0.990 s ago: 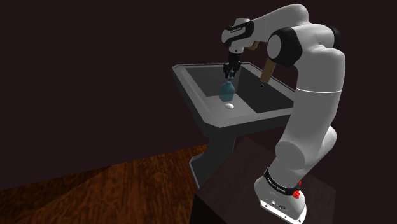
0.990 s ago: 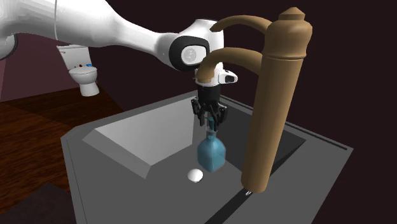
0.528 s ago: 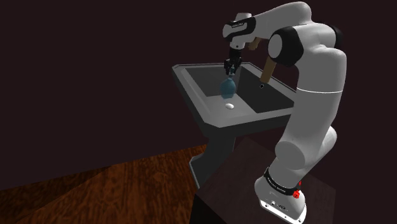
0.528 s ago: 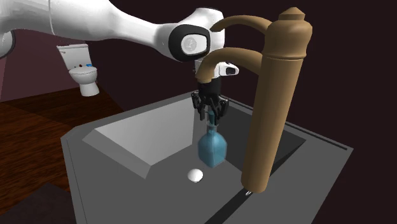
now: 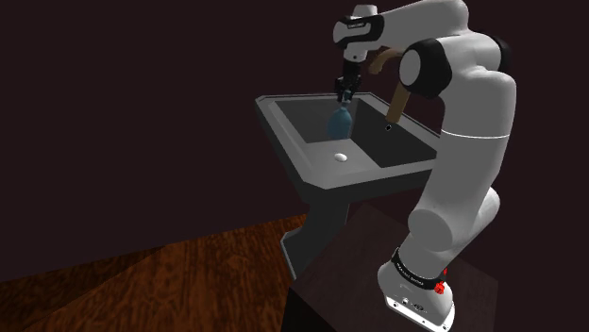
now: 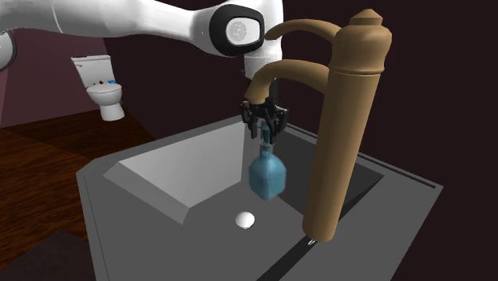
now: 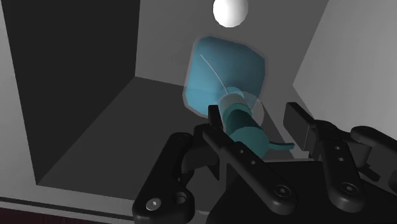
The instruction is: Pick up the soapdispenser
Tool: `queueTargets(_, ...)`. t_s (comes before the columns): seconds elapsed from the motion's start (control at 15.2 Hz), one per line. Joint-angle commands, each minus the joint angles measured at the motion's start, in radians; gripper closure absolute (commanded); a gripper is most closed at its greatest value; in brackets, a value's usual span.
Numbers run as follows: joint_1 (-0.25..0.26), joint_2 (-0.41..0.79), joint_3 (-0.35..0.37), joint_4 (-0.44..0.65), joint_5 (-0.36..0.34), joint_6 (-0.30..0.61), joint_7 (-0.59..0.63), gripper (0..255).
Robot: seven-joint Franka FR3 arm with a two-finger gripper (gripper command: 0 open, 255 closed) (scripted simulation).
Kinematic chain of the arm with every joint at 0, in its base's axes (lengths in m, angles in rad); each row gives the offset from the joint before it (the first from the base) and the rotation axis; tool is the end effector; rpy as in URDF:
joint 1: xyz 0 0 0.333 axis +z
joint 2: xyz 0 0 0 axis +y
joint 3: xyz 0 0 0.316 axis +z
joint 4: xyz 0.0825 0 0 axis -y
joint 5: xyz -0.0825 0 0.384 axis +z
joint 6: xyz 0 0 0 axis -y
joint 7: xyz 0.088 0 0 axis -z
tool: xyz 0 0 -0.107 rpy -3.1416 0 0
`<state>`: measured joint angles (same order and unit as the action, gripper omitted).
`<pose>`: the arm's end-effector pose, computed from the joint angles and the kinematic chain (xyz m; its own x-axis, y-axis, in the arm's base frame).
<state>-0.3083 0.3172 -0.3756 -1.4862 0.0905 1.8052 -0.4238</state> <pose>0.5312 -0.3832 0.5044 0.9660 -0.2585 0.0110 -0.2587 -0.9654 0.0337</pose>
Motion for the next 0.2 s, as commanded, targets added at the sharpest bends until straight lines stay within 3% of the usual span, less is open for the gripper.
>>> queueTargets(0.0, -0.001, 0.001, 0.0, 0.03, 0.0, -0.029, 0.001, 255)
queueTargets(0.13, -0.002, 0.001, -0.001, 0.032, 0.0, -0.031, 0.001, 255)
